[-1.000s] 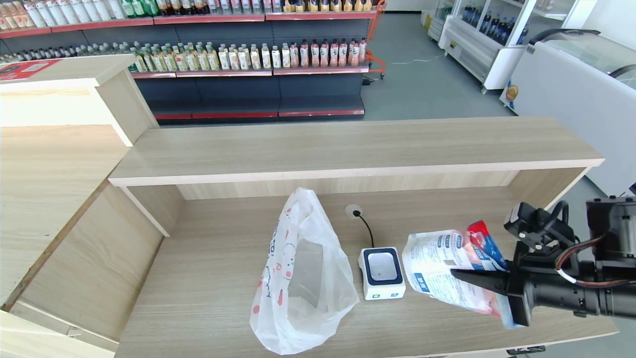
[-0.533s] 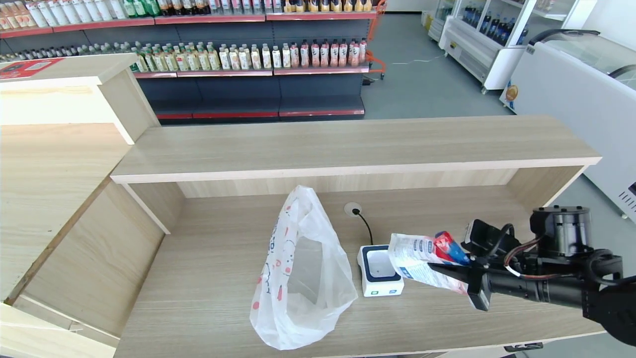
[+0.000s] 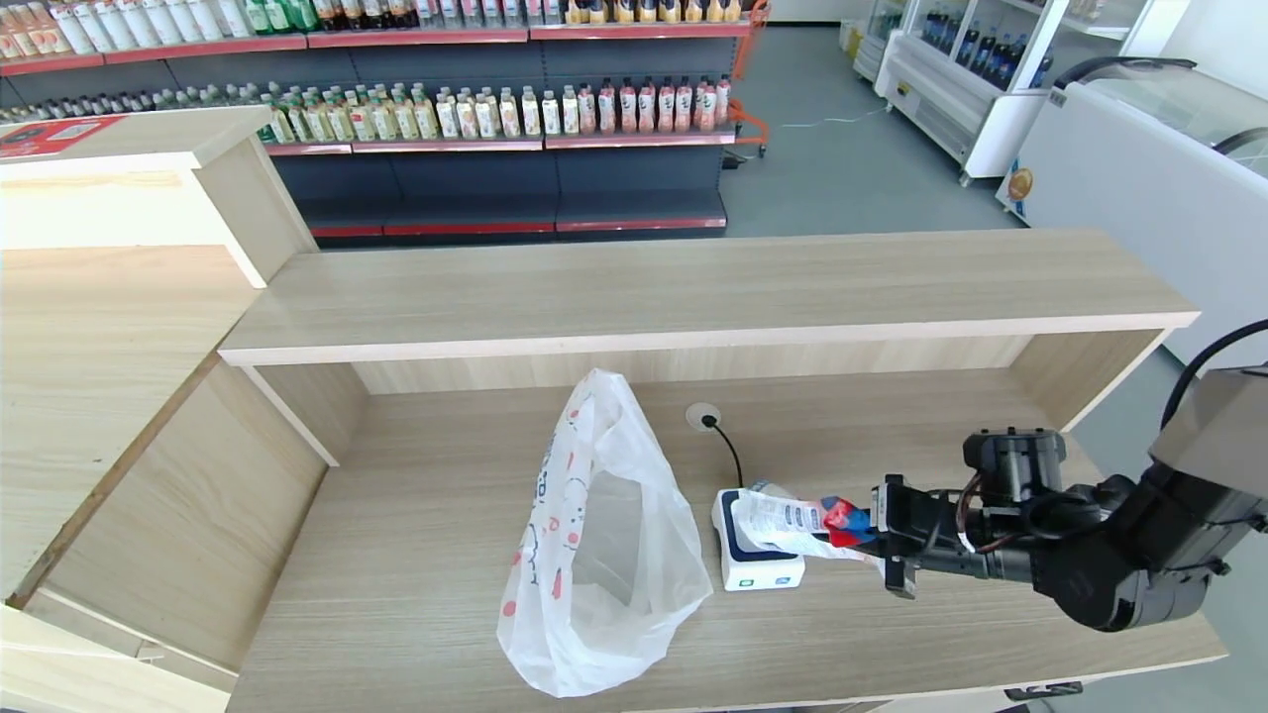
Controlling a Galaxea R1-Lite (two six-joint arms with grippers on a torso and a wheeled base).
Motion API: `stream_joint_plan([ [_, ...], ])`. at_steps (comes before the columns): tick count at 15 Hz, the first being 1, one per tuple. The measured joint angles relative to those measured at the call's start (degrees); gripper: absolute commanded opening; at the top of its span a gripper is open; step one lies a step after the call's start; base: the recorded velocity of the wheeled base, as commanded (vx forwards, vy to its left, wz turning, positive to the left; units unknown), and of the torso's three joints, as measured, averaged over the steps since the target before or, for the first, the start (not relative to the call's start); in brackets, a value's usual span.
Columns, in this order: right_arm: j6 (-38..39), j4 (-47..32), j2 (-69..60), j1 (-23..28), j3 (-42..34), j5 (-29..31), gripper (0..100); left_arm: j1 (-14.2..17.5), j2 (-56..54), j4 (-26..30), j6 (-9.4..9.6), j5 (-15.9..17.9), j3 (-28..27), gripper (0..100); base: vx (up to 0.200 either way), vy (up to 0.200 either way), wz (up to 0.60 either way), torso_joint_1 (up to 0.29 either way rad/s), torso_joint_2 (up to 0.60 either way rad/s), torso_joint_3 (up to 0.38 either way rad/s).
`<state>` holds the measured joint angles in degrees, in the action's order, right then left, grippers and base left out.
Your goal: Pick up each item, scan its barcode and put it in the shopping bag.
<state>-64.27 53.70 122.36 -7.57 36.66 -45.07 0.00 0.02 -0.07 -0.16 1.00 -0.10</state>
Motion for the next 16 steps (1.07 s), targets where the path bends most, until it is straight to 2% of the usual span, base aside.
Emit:
stream_joint_plan([
  [9,-2.6,0.4,9.4,-1.6,11.0,-4.7,0,0.0,0.0,0.0,0.00,0.0,0.0,100,0.000,0.000,0.00,0.000,0.00,0.000],
  [16,-1.4,-0.2,9.1,-1.1,11.4,-5.0,0,0.0,0.0,0.0,0.00,0.0,0.0,100,0.000,0.000,0.00,0.000,0.00,0.000],
])
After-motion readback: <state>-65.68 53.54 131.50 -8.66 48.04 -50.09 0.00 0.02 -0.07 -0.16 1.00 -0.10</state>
